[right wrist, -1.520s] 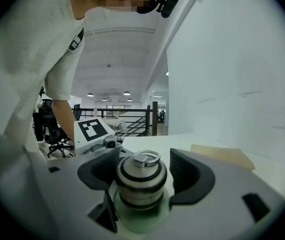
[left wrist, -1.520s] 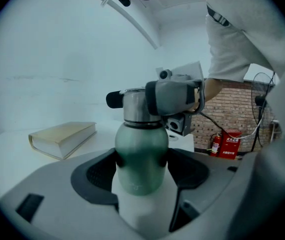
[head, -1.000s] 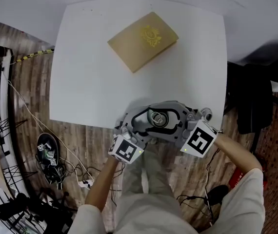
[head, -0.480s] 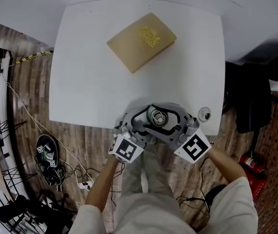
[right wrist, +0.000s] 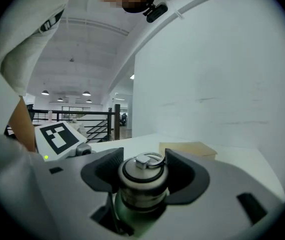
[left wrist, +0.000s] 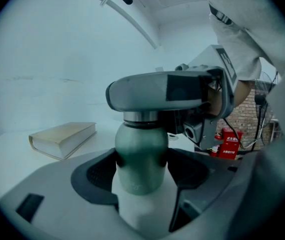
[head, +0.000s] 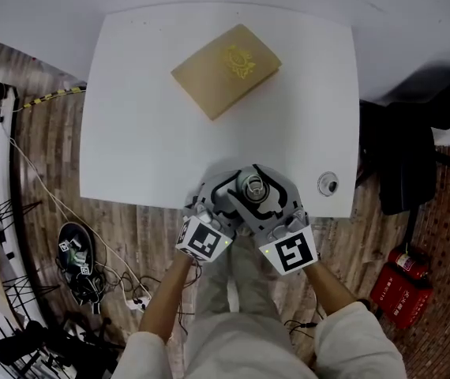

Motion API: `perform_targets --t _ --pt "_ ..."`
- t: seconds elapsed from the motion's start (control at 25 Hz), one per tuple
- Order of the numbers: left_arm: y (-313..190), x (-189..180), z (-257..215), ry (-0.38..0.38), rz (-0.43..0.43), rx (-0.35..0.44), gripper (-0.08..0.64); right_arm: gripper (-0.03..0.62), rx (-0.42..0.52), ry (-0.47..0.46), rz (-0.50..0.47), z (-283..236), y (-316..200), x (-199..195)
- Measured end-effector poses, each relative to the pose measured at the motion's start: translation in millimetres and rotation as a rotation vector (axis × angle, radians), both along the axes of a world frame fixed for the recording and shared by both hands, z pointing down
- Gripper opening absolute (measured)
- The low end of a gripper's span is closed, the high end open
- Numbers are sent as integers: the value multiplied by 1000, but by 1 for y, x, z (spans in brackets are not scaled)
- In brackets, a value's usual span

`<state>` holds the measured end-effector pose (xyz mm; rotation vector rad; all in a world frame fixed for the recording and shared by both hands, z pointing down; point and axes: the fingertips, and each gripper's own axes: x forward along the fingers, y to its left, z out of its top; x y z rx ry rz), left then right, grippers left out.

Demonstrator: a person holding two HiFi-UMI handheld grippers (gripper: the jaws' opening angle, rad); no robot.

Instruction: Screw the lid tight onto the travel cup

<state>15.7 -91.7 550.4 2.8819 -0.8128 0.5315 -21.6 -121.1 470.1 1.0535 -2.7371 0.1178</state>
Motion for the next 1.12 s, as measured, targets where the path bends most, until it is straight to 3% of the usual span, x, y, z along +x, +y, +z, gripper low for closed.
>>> perform_targets --t 0.36,0.6,0.76,0.84,1.12 --pt "0 1 -2 4 -5 -1 321 255 33 -25 292 -6 -10 10" --pt "1 1 -3 5 -8 0 321 255 45 -20 351 -6 -8 13" --pt "0 1 -3 4 -8 2 321 250 15 -66 288 -4 -5 11" --pt "1 1 -3 5 -9 1 321 342 -1 -97 222 -4 -2 10" --pt "0 1 -2 6 -8 0 321 345 -76 -109 -158 -4 7 9"
